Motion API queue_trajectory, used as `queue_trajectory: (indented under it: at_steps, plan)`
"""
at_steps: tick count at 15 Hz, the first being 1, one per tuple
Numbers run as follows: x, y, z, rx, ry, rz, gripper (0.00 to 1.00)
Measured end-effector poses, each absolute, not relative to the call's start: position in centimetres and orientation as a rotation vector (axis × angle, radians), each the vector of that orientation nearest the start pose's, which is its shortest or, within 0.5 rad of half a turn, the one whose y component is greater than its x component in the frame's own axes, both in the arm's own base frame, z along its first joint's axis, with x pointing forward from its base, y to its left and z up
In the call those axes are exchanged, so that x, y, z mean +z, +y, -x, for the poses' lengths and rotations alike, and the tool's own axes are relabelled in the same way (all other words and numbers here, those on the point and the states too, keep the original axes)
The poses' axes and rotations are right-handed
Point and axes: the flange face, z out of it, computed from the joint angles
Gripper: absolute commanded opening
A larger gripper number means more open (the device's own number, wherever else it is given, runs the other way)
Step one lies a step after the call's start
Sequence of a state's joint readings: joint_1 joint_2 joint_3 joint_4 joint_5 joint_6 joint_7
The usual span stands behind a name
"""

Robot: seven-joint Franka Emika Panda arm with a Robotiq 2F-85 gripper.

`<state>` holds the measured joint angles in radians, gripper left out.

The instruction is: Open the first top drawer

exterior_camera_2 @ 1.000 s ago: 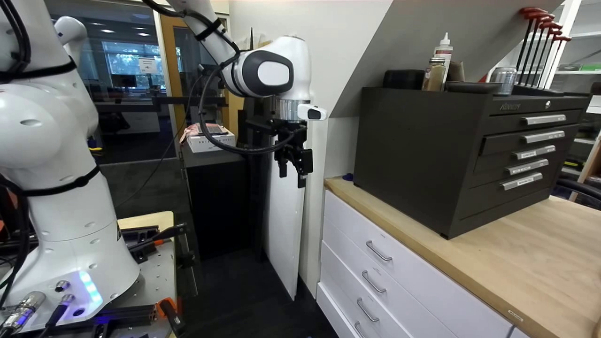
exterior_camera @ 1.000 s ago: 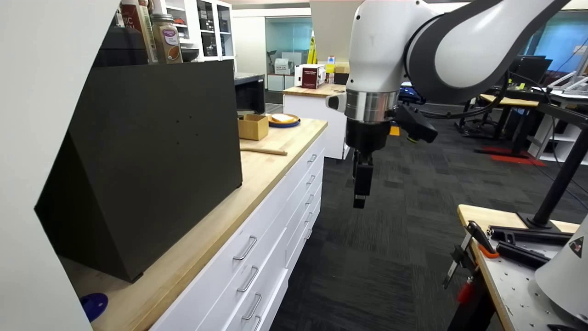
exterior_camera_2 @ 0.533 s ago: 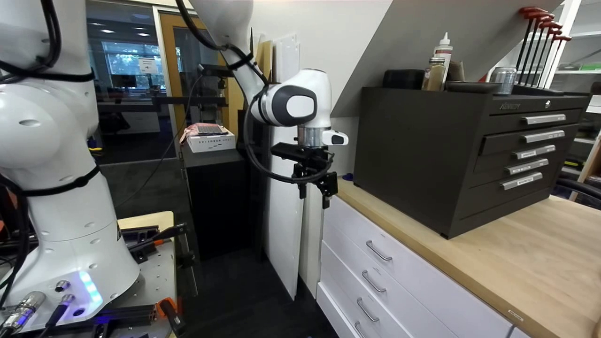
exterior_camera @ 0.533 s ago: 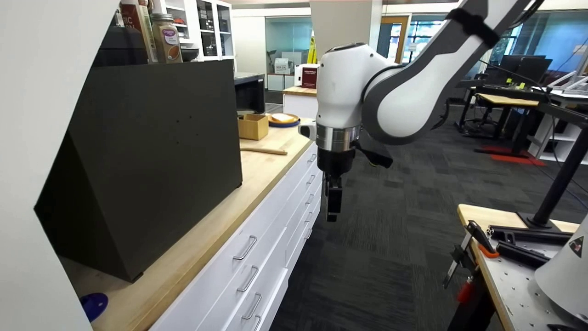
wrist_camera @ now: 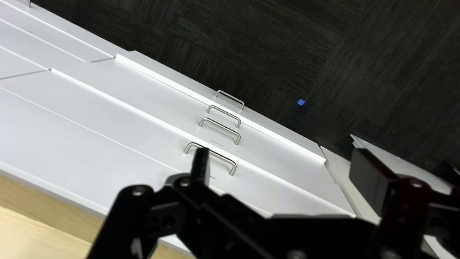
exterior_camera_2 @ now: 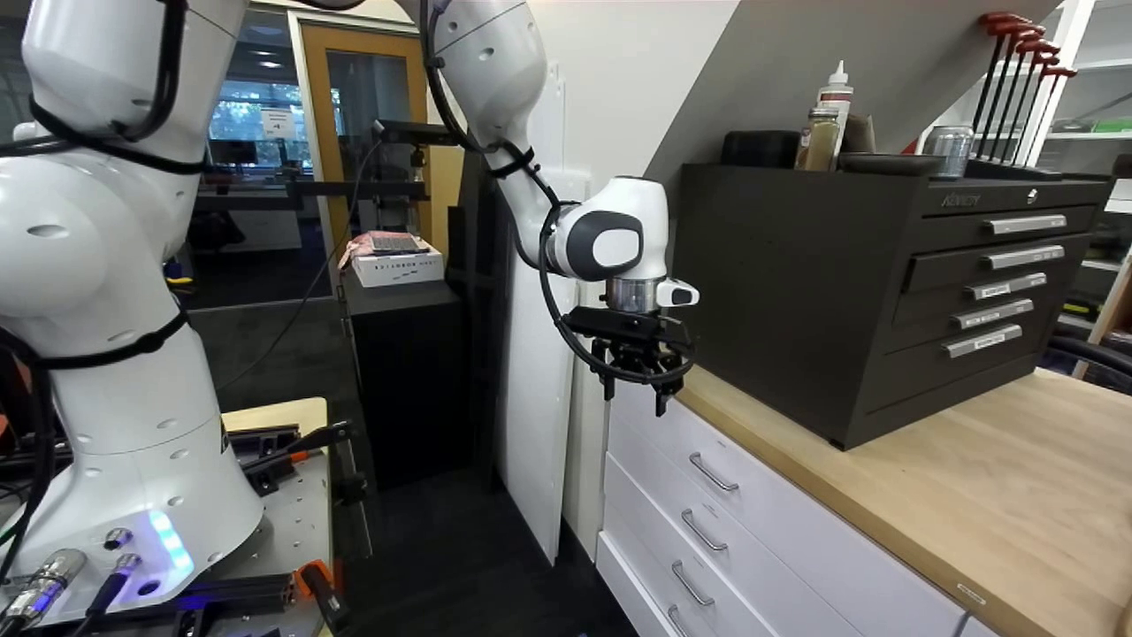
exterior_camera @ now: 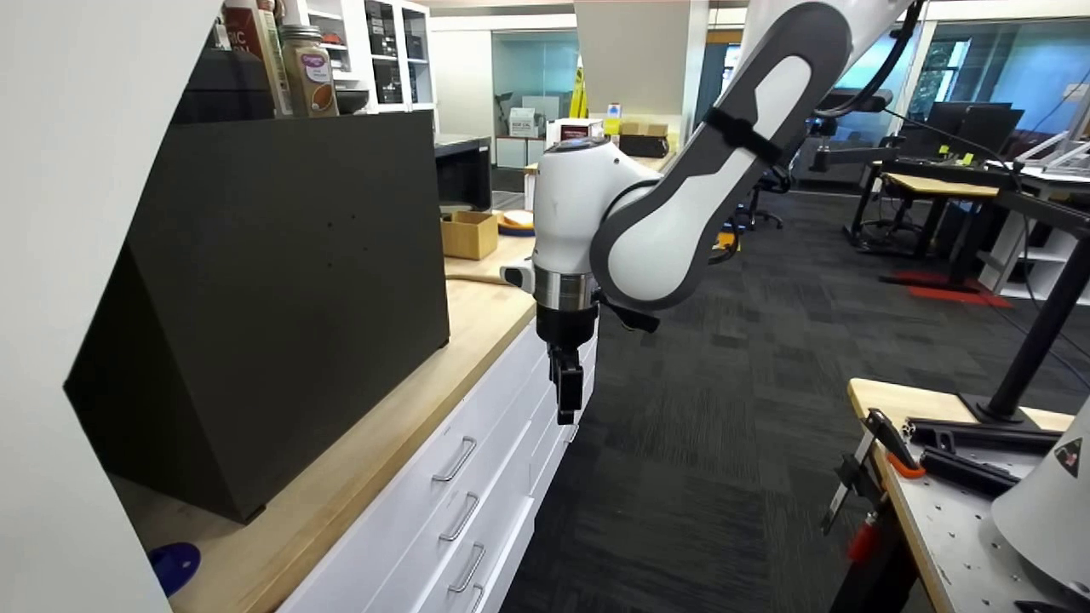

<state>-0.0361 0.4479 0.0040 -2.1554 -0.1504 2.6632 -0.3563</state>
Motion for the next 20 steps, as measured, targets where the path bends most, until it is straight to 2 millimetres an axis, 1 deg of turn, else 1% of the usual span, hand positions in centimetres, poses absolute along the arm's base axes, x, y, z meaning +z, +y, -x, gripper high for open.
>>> queue_trajectory:
  at_steps: [3,7,10,13,16,20]
  plan:
    - [19.0,-1.5,-57.9,-0.077,-0.747,3.135,1.00]
    - [19.0,-1.5,-58.0,-0.079,-0.749,3.134,1.00]
    - [18.4,-1.5,-57.9,-0.061,-0.782,3.136,1.00]
    - [16.8,-1.4,-58.3,-0.082,-0.909,3.116,1.00]
    - [14.6,-1.4,-59.2,-0.111,-1.072,3.088,1.00]
    - [11.5,-1.8,-60.5,-0.147,-1.229,3.063,1.00]
